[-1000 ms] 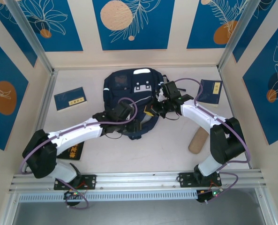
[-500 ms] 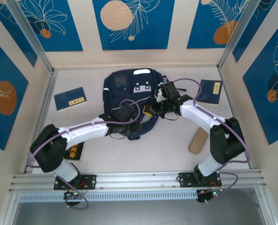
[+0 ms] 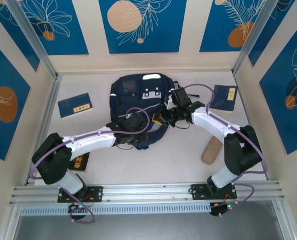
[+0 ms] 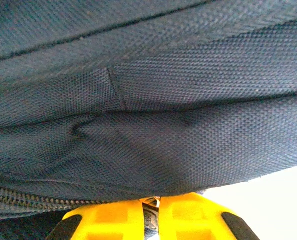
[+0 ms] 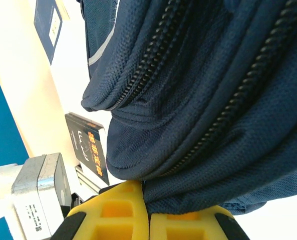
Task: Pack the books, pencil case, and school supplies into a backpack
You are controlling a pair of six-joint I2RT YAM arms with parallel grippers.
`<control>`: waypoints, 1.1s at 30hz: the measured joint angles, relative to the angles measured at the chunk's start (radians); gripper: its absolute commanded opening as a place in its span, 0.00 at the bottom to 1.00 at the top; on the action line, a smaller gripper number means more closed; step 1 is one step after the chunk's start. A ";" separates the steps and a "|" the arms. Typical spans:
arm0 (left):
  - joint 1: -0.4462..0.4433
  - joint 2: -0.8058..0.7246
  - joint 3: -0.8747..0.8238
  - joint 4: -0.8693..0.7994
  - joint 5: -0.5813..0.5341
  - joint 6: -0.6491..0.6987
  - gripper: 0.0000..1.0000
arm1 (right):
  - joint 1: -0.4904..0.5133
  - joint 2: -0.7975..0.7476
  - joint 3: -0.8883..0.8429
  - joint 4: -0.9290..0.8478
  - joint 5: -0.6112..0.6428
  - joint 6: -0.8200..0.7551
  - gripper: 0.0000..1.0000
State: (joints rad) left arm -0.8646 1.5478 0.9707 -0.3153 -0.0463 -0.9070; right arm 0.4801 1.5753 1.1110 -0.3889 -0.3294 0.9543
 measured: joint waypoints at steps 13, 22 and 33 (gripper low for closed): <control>-0.005 -0.010 -0.019 -0.026 -0.042 0.019 0.18 | 0.003 0.000 0.000 -0.002 0.008 0.000 0.05; -0.008 -0.022 -0.024 -0.033 -0.057 0.042 0.00 | 0.003 0.000 0.000 -0.002 0.012 0.000 0.05; -0.009 -0.098 -0.024 -0.156 -0.169 0.118 0.00 | -0.017 -0.034 -0.039 -0.048 0.081 -0.025 0.03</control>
State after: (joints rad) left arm -0.8734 1.4502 0.9470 -0.4709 -0.2157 -0.7891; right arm 0.4633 1.5417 1.0718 -0.4374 -0.2485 0.9295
